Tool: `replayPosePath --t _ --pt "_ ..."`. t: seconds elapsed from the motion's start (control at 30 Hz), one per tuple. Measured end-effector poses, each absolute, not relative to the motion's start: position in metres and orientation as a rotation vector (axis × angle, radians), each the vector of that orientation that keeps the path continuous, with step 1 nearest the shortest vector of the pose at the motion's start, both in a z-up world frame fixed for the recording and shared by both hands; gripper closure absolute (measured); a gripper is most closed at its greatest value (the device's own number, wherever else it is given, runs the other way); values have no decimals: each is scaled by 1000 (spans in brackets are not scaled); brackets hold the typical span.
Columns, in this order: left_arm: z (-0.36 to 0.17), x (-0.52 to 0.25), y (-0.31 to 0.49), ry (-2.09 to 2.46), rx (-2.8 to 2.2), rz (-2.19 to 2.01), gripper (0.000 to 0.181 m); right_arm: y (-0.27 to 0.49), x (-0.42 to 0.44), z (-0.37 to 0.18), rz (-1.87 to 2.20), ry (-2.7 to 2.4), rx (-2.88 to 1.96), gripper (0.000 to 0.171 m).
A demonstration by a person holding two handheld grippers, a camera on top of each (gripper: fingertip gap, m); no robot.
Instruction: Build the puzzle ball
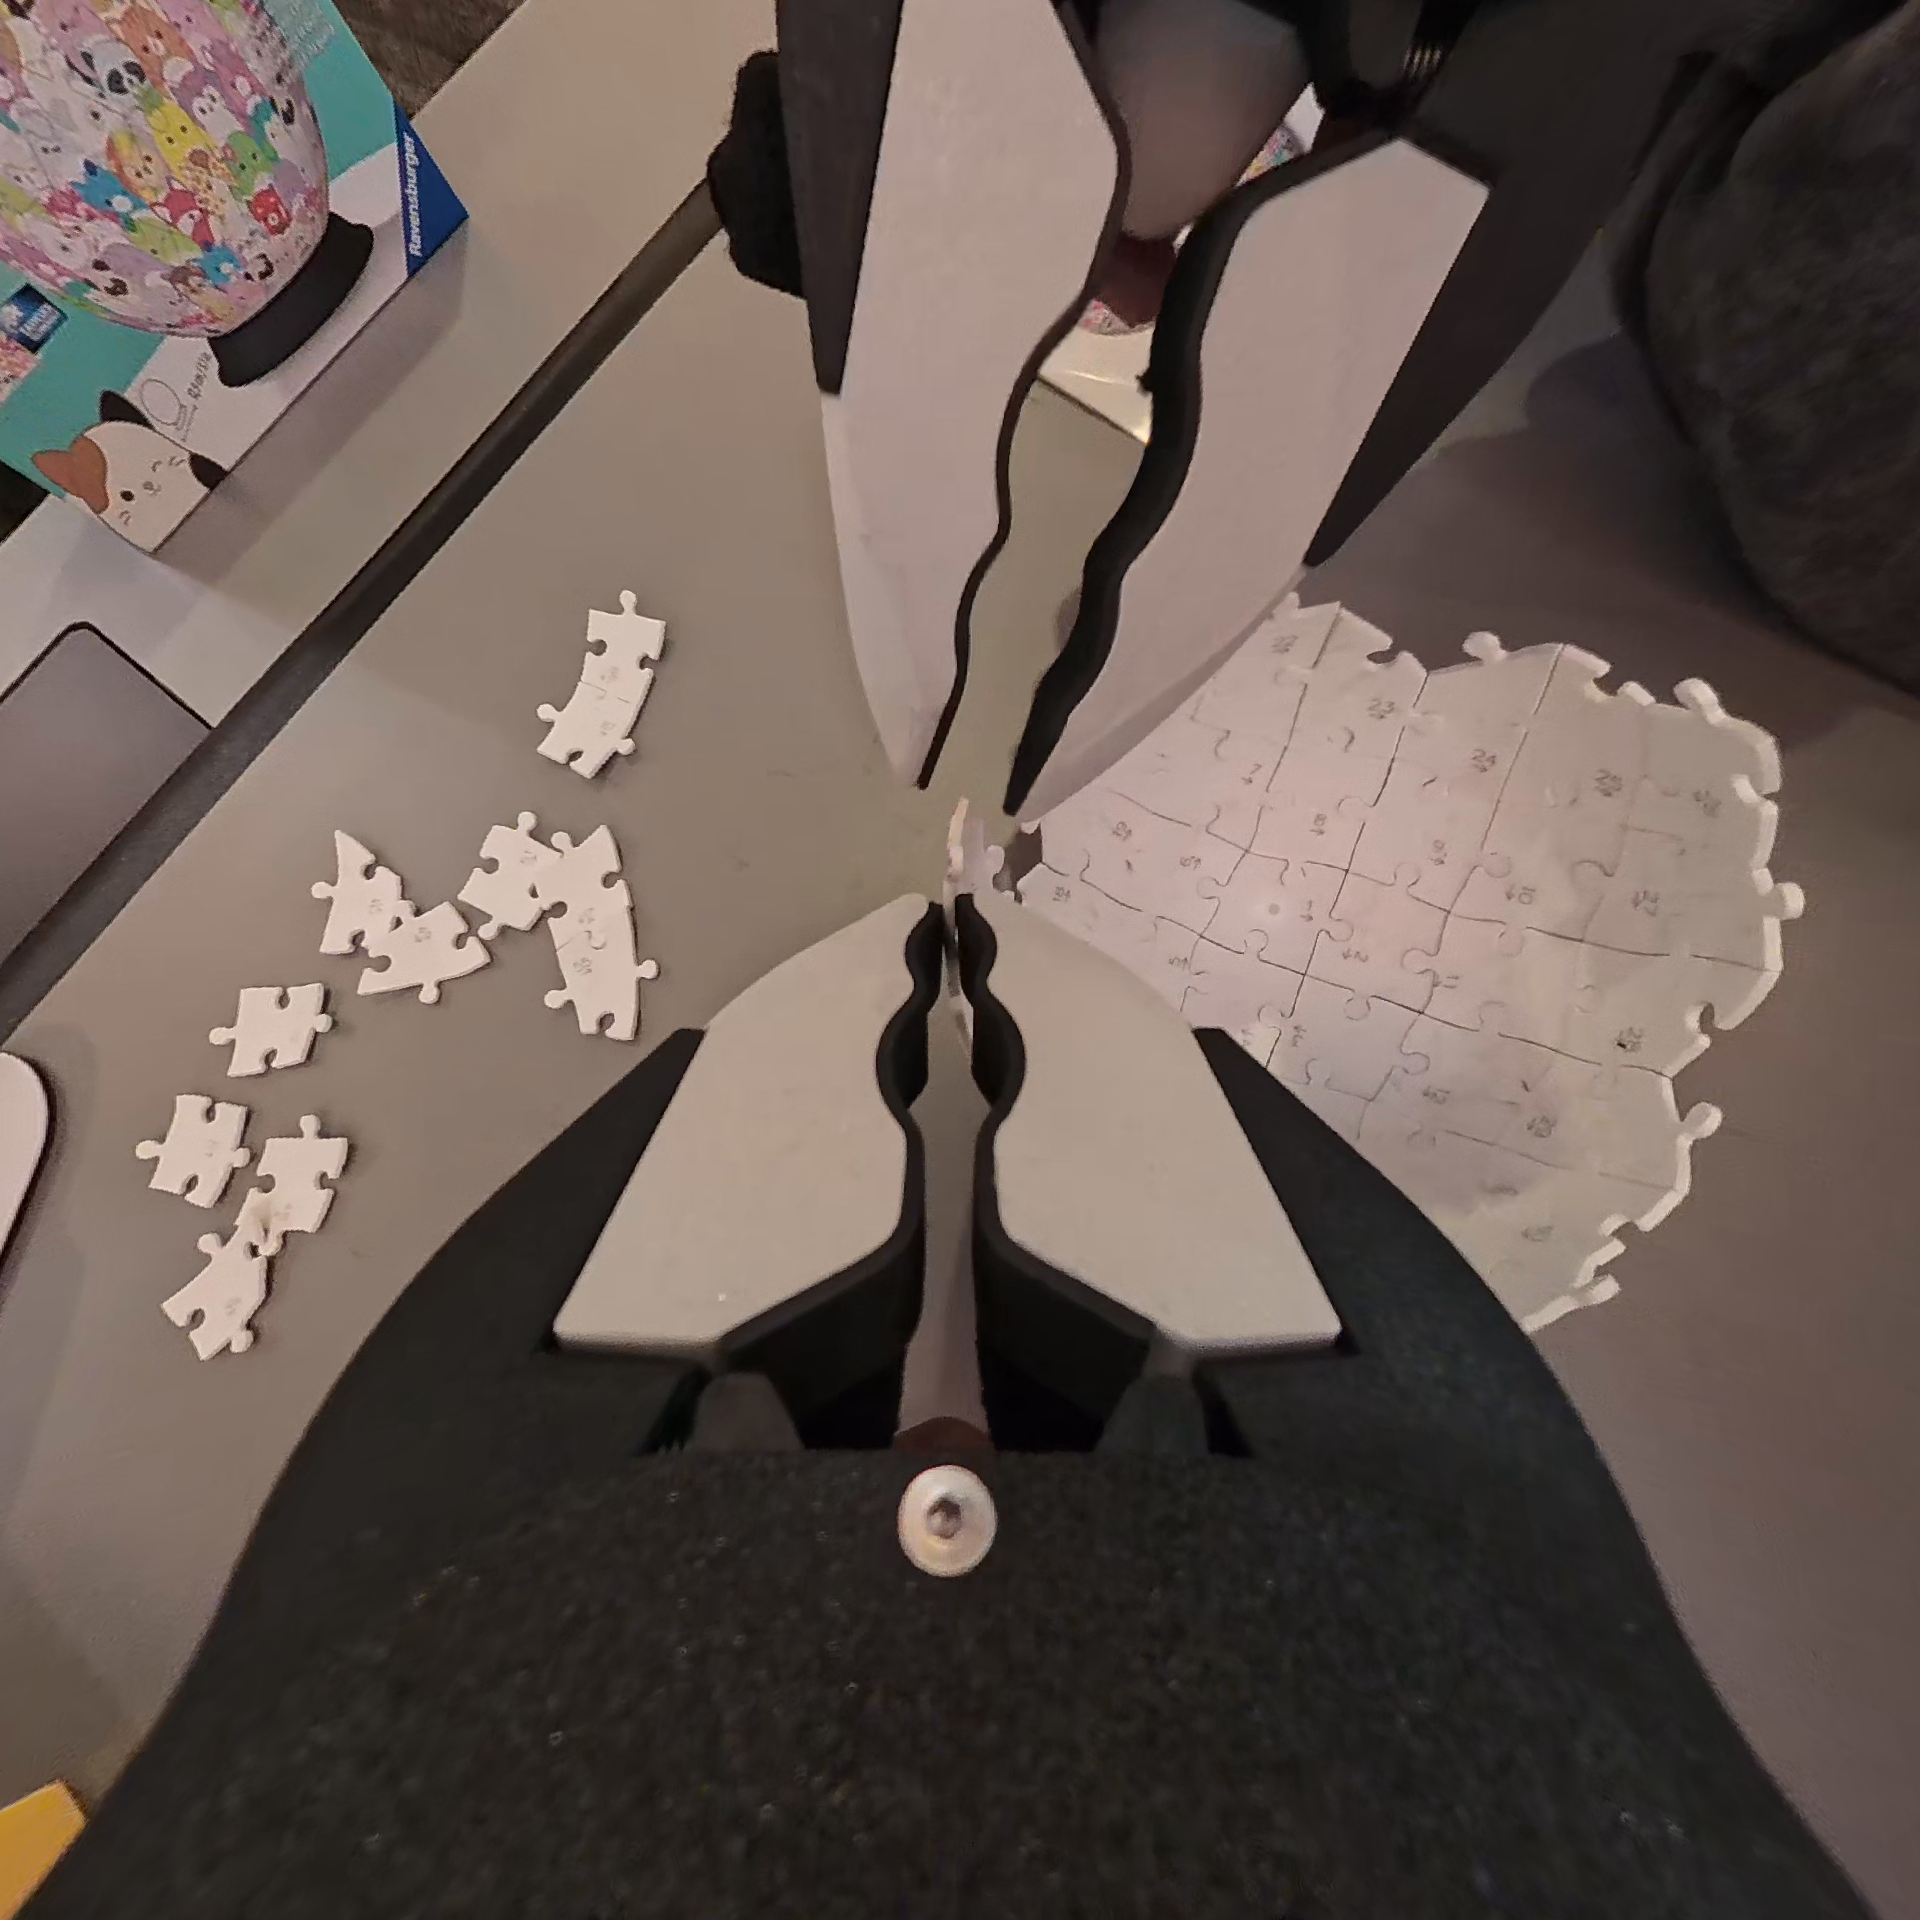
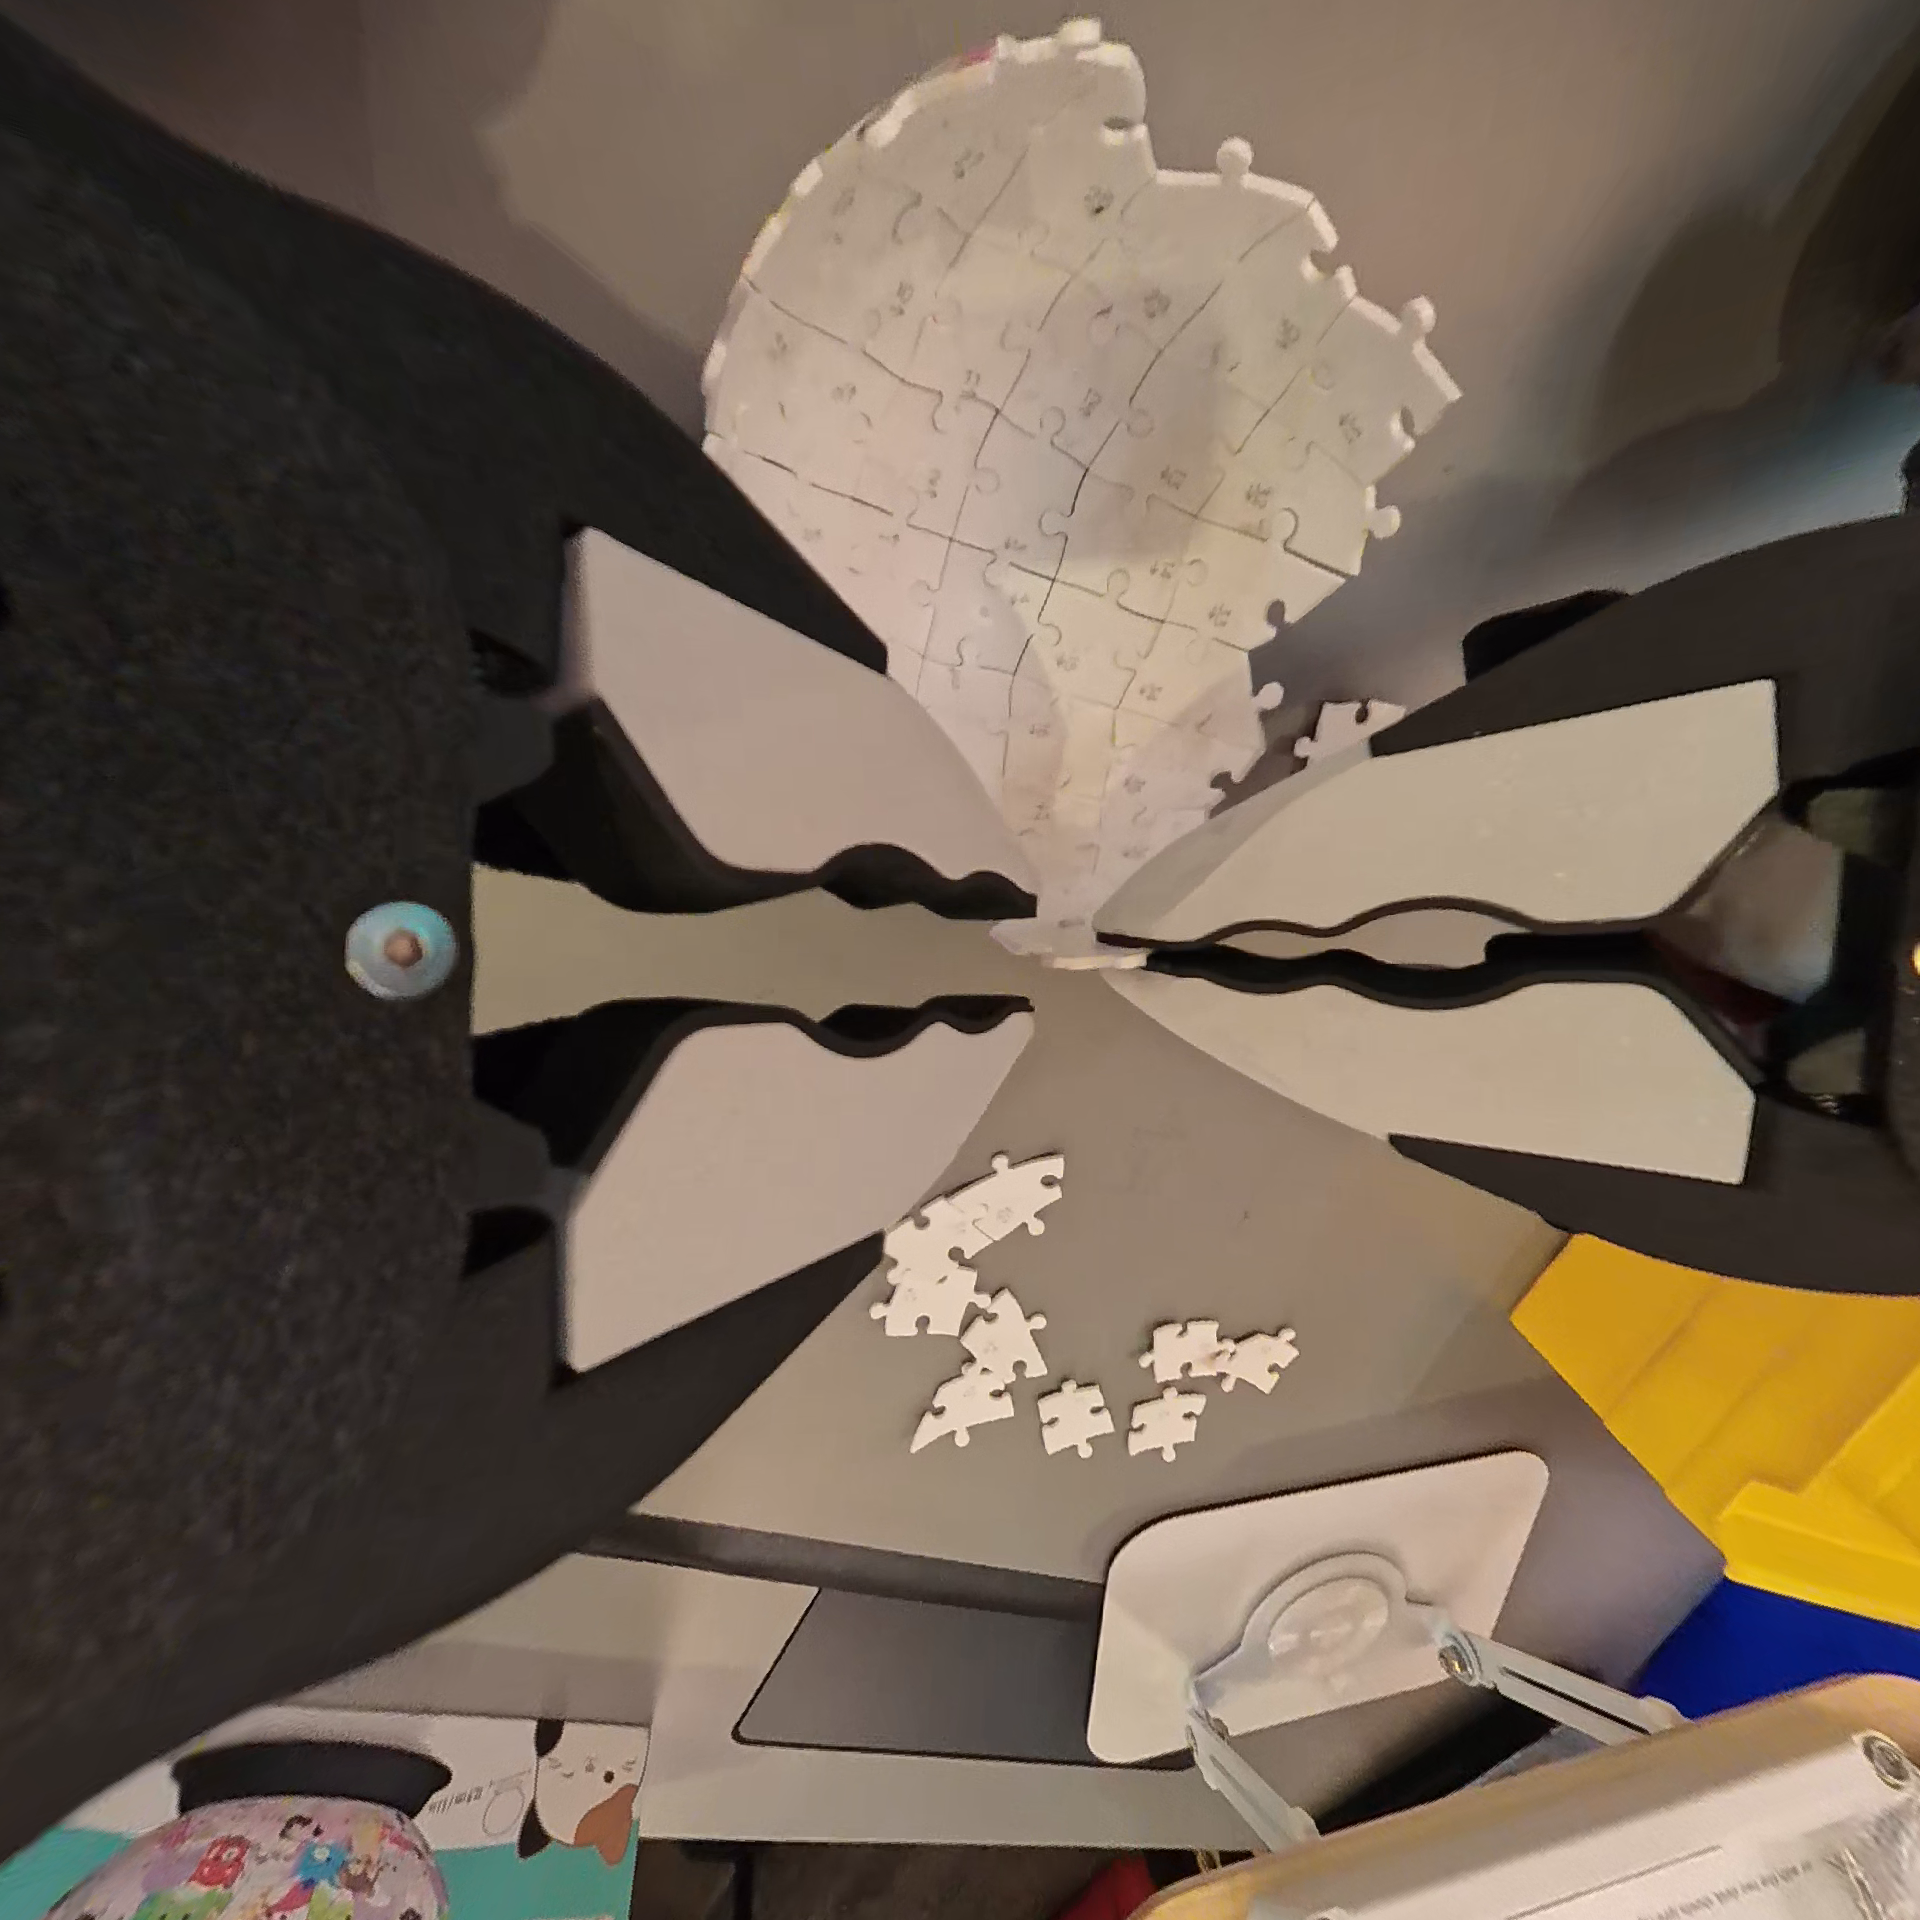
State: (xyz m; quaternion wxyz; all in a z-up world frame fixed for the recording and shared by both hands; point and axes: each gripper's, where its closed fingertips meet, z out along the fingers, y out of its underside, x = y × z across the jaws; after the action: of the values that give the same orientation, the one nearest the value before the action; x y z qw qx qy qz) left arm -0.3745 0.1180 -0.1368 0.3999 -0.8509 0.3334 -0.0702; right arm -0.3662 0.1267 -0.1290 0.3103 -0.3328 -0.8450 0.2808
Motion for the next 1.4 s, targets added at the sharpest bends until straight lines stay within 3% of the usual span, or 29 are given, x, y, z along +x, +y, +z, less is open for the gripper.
replayPosePath --t 0.23,0.37,0.5,0.7,1.07,1.4 --pt "-136 -375 119 839 -2129 -199 179 125 -369 -130 795 -2318 -943 154" --pt "-136 -375 119 838 -2126 -198 179 126 -373 -139 715 -2373 -906 167" --pt "-137 -375 117 825 -2132 -225 178 125 -373 -140 698 -2369 -883 169" --pt "-143 -378 106 839 -2240 -262 145 124 -376 -140 645 -2370 -859 169" --pt "-162 -384 113 822 -2326 -199 177 124 -378 -140 653 -2359 -899 169" --pt "-165 -385 113 839 -2329 -170 177 124 -379 -143 655 -2367 -987 169"
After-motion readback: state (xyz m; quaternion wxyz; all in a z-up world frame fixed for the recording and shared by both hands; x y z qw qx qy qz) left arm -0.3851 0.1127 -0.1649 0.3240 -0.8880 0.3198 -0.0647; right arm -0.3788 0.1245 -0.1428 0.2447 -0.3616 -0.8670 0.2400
